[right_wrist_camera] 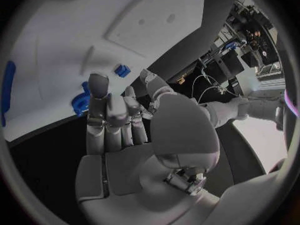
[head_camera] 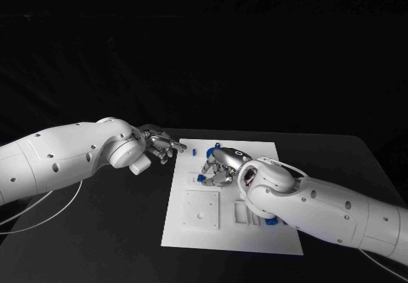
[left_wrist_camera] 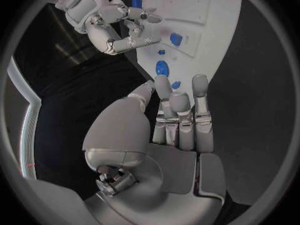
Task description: Assemble the parts on the task board
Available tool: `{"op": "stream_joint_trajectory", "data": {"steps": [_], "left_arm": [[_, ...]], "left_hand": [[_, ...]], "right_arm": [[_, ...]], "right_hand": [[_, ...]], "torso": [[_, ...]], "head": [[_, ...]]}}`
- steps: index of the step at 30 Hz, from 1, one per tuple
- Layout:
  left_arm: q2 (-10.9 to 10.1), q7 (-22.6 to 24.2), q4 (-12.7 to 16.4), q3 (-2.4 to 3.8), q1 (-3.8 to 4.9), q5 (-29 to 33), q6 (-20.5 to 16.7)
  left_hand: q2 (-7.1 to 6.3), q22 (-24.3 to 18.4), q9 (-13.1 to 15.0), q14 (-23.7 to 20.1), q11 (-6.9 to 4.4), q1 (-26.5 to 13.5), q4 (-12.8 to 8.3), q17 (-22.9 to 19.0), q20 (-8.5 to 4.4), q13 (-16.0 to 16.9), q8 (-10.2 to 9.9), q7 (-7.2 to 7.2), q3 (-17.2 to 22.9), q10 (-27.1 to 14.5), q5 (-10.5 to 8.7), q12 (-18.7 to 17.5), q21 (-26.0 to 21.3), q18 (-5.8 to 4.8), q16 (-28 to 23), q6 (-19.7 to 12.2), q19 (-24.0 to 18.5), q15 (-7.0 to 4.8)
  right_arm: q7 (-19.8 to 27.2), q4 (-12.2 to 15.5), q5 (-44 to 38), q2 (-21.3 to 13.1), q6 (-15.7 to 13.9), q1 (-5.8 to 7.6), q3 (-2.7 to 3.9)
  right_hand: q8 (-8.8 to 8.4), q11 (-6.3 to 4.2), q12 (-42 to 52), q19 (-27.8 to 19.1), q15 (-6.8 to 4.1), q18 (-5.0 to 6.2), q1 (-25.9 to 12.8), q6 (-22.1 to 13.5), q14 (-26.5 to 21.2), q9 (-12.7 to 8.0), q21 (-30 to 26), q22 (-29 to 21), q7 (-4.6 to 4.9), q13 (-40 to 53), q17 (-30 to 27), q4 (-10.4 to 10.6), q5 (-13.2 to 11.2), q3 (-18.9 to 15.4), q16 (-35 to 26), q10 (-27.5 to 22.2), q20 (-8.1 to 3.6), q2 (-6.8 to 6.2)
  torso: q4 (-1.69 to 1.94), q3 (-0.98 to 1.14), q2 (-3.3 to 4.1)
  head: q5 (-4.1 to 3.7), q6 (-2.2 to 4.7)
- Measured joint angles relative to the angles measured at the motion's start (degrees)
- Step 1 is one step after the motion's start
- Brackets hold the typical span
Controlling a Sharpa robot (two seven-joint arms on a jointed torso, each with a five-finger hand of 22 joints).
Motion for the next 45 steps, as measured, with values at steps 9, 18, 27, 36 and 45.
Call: {"op": "stream_joint_trajectory", "data": {"steps": [9, 18, 27, 36, 45], "left_arm": [[-0.1, 1.1, 0.7, -0.01, 0.01, 0.3, -2.0], [-0.1, 1.4, 0.8, -0.02, 0.01, 0.4, -2.5], [-0.1, 1.5, 0.9, -0.03, 0.01, 0.5, -2.5], [0.0, 1.4, 0.9, -0.04, 0.01, 0.5, -2.5], [0.1, 1.4, 0.8, -0.04, 0.01, 0.5, -2.5]], "left_hand": [[-0.23, 0.0, -0.1, 0.0, 0.00, 0.2, 0.3, 0.0, 0.00, 0.0, 0.0, 0.00, 0.0, 0.0, 0.00, 0.0, -0.3, 0.00, 0.0, 0.0, 0.0, 0.00], [-0.23, 0.0, -0.1, 0.0, 0.00, 0.2, 0.3, 0.0, 0.00, 0.0, 0.0, 0.00, 0.0, 0.0, 0.00, 0.0, -0.3, 0.01, 0.0, 0.0, 0.0, 0.00], [-0.23, 0.0, -0.2, 0.0, 0.00, 0.2, 0.5, 0.0, 0.00, 0.0, 0.0, 0.00, -0.2, 0.0, 0.01, 0.0, -0.6, 0.01, 0.0, 0.0, 0.0, 0.00], [-0.23, 0.0, -0.3, 0.0, 0.00, 0.2, 1.0, 0.0, 0.00, 0.0, 0.0, 0.00, 0.0, 0.0, 0.01, 0.0, -0.6, 0.01, -0.2, 0.0, 0.0, 0.00], [-0.45, 0.0, -0.3, 0.0, 0.00, 0.5, 1.0, 0.0, 0.00, 0.0, 0.0, 0.00, 0.0, 0.0, 0.01, 0.0, -0.6, 0.01, -0.2, 0.0, 0.0, 0.00]], "right_arm": [[-3.5, -1.7, -3.7, 1.2, -2.1, -0.39, -0.08], [-5.2, -3.0, -5.7, 2.4, -3.6, -0.87, -0.11], [-5.5, -4.1, -6.2, 3.1, -4.0, -1.11, -0.12], [-5.4, -4.3, -6.2, 3.6, -3.9, -1.37, -0.22], [-5.3, -5.0, -6.1, 4.4, -3.7, -1.52, -0.37]], "right_hand": [[0.00, 0.00, -0.4, 0.0, 0.00, 0.01, 0.4, -0.5, 0.0, 0.1, 0.0, -0.8, 0.07, -0.2, 0.2, 2.5, -3.0, 1.5, 0.0, 0.0, 0.01, -1.42], [0.00, 0.00, -0.7, 0.0, 0.00, 0.00, 0.4, -0.5, 0.0, 0.1, 0.0, -1.0, 0.08, -0.3, 0.2, 2.9, -3.6, 1.7, 0.0, 0.0, 0.01, -1.42], [0.00, 0.01, -0.7, 0.0, 0.00, 0.00, 0.4, -0.5, 0.0, 0.1, 0.0, -1.2, 0.07, -0.3, 0.2, 3.1, -3.6, 1.8, 0.0, 0.0, 0.01, -1.42], [0.00, 0.01, -0.7, 0.0, 0.00, 0.01, 0.4, -0.5, 0.0, 0.0, 0.0, -1.4, 0.07, -0.3, 0.3, 3.3, -3.6, 2.1, -0.2, 0.0, 0.01, -1.42], [0.00, 0.01, -0.7, 0.0, 0.00, 0.00, 0.4, -0.5, 0.0, 0.0, 0.2, -1.5, 0.06, -0.1, 0.4, 3.3, -3.8, 2.9, -0.2, 0.0, 0.01, -1.42]], "torso": [[0.21, 0.04, 0.19], [0.32, 0.04, 0.35], [0.36, 0.04, 0.36], [0.31, 0.01, 0.29], [0.34, -0.07, 0.27]], "head": [[0.25, -0.14], [0.34, -0.27], [0.52, -0.64], [0.70, -0.85], [0.67, -0.99]]}}
